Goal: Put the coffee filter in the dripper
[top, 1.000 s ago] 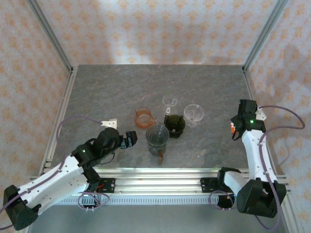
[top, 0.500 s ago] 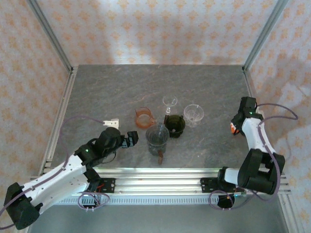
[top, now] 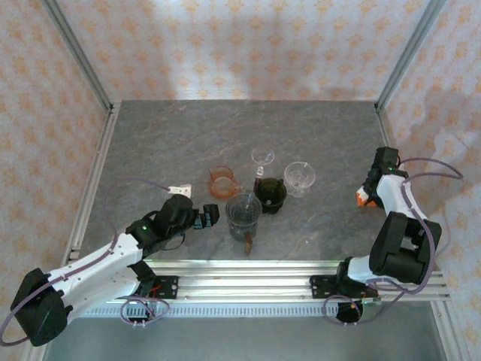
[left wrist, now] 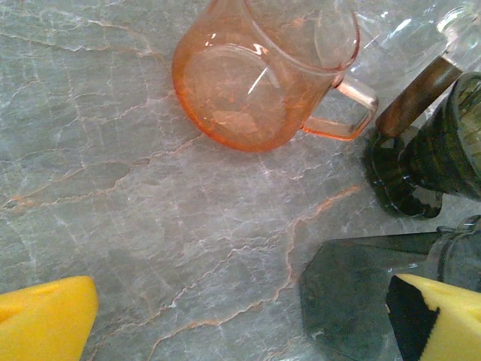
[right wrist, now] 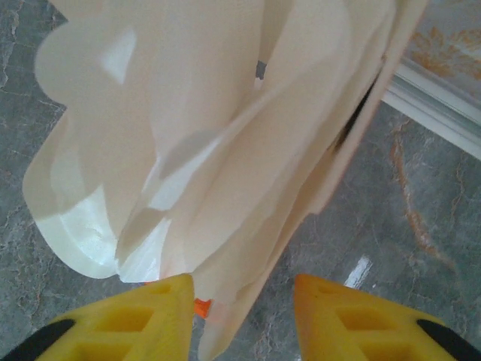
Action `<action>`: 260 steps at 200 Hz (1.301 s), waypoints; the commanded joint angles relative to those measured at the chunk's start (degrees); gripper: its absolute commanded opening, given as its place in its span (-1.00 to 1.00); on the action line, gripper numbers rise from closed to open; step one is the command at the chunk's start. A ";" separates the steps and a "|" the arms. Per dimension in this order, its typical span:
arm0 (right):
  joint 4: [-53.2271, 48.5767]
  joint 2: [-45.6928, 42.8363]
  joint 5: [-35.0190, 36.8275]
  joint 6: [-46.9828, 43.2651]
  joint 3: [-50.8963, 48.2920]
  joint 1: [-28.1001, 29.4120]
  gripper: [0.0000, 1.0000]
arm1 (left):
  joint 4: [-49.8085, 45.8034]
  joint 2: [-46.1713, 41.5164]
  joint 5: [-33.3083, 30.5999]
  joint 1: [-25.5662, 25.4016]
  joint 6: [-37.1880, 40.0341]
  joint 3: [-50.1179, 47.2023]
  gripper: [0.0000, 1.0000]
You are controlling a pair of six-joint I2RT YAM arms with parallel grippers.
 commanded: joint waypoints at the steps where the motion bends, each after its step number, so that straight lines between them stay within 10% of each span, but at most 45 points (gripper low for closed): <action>1: 0.27 0.22 1.76 -0.85 1.69 -0.45 -0.32 | 1.51 -0.01 -0.05 0.55 0.78 -0.46 0.99; 103: 1.30 -0.16 -5.07 -4.22 1.81 -0.37 -0.96 | 1.86 0.54 0.13 0.87 0.76 -0.74 0.99; 260: 9.18 19.72 -12.44 -28.11 21.56 20.24 -1.00 | 1.84 8.33 6.79 0.86 -0.11 4.77 0.99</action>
